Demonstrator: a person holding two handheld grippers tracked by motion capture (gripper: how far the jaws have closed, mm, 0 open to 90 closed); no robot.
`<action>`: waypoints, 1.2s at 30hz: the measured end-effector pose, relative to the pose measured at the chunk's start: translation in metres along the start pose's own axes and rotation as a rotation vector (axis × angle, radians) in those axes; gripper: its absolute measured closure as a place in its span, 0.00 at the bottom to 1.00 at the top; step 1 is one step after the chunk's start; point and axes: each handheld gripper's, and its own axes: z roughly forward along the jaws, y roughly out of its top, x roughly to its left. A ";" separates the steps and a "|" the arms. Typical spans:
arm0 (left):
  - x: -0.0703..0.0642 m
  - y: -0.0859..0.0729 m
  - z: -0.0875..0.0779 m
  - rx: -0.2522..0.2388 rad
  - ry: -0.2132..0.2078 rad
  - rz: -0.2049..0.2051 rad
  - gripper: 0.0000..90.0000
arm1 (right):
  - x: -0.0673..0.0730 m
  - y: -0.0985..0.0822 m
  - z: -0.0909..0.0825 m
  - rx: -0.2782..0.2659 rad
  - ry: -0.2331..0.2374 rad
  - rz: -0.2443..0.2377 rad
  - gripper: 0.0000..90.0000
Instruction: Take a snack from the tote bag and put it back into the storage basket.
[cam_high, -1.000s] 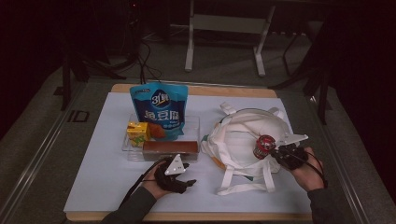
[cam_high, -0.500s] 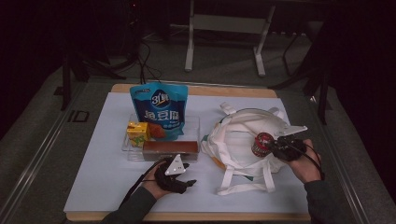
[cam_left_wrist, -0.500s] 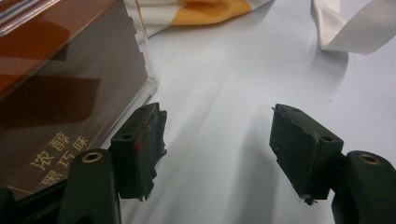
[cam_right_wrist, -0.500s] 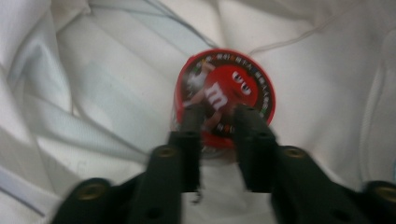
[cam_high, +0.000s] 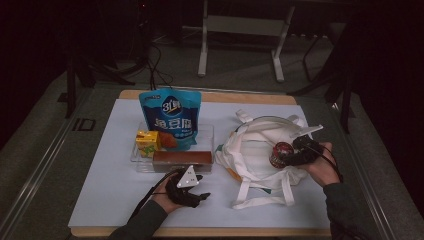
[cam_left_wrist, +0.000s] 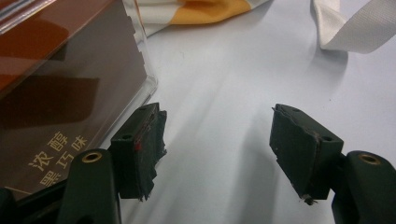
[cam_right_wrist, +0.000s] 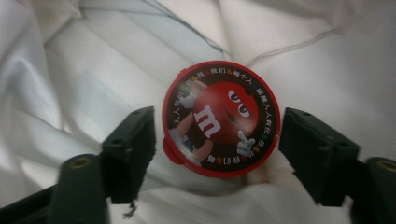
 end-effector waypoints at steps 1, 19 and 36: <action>0.000 0.000 0.000 0.000 0.000 0.000 0.38 | 0.000 0.001 0.002 0.015 0.005 -0.005 0.27; 0.000 0.000 0.000 0.000 -0.002 0.001 0.38 | -0.010 -0.001 0.033 0.100 0.074 0.028 0.27; 0.000 0.000 0.000 0.001 -0.001 0.002 0.38 | -0.002 -0.003 0.027 0.074 0.089 0.031 0.28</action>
